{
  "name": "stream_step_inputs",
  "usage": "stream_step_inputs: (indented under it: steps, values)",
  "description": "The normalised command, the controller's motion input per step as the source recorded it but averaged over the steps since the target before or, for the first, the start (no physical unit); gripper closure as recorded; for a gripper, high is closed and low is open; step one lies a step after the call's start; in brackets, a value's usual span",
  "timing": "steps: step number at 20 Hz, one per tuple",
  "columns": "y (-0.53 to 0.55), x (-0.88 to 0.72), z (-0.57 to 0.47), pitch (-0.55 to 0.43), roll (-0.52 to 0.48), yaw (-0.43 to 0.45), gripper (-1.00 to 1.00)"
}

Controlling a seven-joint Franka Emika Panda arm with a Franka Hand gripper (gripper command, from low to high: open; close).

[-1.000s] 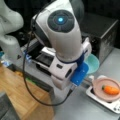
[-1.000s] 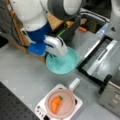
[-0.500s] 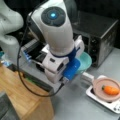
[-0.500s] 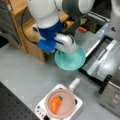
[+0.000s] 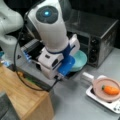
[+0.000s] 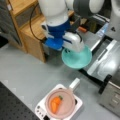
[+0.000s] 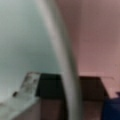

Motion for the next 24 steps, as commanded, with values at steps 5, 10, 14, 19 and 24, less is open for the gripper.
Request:
stream_step_inputs:
  steps: [5,10,14,19,24]
  values:
    - [0.13,-0.27,-0.11,-0.278,0.072,-0.089,1.0]
    - [0.15,-0.3,-0.13,-0.279,0.074,-0.091,1.0]
    - [0.13,-0.3,-0.12,-0.281,0.074,-0.097,1.0]
    - [0.12,-0.29,-0.12,-0.283,0.073,-0.101,1.0]
    - [0.12,-0.29,-0.12,-0.283,0.073,-0.101,1.0]
